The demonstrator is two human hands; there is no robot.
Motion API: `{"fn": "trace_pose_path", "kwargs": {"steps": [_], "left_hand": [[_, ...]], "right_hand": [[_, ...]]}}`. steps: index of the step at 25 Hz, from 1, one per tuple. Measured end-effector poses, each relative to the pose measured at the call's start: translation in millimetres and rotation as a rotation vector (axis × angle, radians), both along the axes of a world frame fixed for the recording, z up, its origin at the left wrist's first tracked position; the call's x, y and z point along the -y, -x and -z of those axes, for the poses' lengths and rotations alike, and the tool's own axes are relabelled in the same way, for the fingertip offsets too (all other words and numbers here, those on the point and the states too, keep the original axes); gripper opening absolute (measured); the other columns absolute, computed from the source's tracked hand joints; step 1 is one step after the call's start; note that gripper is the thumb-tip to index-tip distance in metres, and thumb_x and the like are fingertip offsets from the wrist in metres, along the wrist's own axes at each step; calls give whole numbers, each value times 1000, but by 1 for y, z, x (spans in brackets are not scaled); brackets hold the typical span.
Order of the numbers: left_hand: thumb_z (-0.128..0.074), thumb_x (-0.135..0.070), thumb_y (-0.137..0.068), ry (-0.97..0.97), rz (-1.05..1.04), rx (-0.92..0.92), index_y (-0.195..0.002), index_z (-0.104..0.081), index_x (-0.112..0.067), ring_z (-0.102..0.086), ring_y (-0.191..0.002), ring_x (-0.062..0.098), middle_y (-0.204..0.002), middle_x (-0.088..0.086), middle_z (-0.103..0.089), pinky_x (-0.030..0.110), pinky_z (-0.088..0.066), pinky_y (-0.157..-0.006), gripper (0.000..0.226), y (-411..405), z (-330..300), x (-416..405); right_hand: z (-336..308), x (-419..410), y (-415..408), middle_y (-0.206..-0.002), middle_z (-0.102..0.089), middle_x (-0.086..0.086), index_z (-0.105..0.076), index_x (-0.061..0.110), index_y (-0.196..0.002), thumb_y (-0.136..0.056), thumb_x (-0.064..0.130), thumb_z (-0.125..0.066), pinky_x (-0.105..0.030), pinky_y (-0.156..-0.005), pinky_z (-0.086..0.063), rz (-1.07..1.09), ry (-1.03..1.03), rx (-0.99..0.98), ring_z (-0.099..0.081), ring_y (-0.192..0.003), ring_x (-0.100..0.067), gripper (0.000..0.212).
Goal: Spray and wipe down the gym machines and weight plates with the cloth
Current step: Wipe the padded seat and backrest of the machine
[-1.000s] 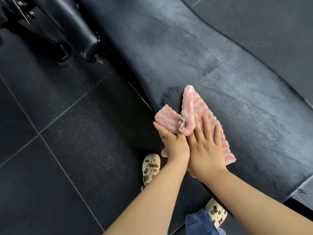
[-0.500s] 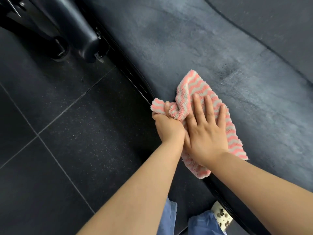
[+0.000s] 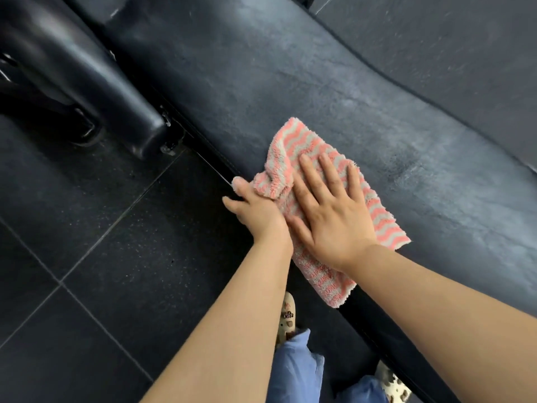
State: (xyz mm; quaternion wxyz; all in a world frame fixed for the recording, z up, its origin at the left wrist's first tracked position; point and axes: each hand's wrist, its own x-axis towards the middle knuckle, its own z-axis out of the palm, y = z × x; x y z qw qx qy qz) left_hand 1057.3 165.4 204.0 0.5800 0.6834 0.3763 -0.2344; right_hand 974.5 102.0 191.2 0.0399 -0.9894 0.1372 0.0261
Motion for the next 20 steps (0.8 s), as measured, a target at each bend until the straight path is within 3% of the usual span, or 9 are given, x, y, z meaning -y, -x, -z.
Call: {"fn": "trace_pose_path", "kwargs": {"steps": [2, 3, 5, 7, 9, 14, 20], "left_hand": [[-28, -45, -99, -49, -15, 71, -151, -7, -21, -19, -142, 23, -157, 6, -10, 35, -20, -113, 61, 16, -5, -10], [-32, -40, -100, -153, 110, 185, -151, -7, -19, -16, -143, 22, -158, 7, -5, 33, -17, -113, 60, 29, -9, -16], [-42, -25, -98, -432, 569, 600, -148, -18, -12, -15, -142, 26, -156, 14, -4, 34, -17, -113, 57, 61, -12, -30], [-39, -22, -93, -655, 1211, 976, -143, -26, -11, -10, -143, 28, -156, 16, -8, 37, -13, -115, 53, 90, 6, -38], [-29, -30, -94, -782, 1539, 1087, -144, -23, -13, -10, -143, 28, -156, 12, -14, 39, -8, -116, 53, 92, 20, -36], [3, -39, -100, -882, 1670, 1075, -149, -2, -17, -16, -141, 35, -155, 11, -13, 48, -8, -115, 54, 71, 23, -21], [-5, -40, -98, -916, 1655, 1050, -145, -18, -21, -24, -141, 31, -153, 10, -27, 46, -11, -113, 52, 31, 18, 70]], "right_hand": [[1, -3, 9, -152, -32, -9, -32, 13, -145, -93, 49, -26, -55, -112, -11, 55, -6, 0, -25, -141, -33, 63], [1, -3, 16, -152, -31, -9, -31, 13, -146, -94, 49, -26, -53, -112, -11, 98, -10, -4, -24, -141, -33, 63], [1, -3, 34, -152, -30, -10, -27, 11, -146, -94, 48, -25, -53, -113, -11, 200, -4, -7, -22, -142, -33, 64], [3, -3, 54, -153, -27, -10, -22, 8, -146, -94, 47, -24, -51, -114, -8, 320, 4, -18, -18, -142, -32, 65], [2, -4, 67, -152, -27, -11, -20, 6, -145, -96, 44, -20, -49, -114, -4, 427, 3, -25, -16, -141, -30, 62], [3, 2, 61, -153, -21, -8, -21, 6, -145, -100, 39, -8, -47, -113, -7, 522, -55, -2, -14, -142, -27, 57], [5, 95, 24, -152, -30, -11, -29, 3, -144, -93, 39, -25, -46, -112, -10, 471, -60, 40, -22, -141, -31, 62]]}}
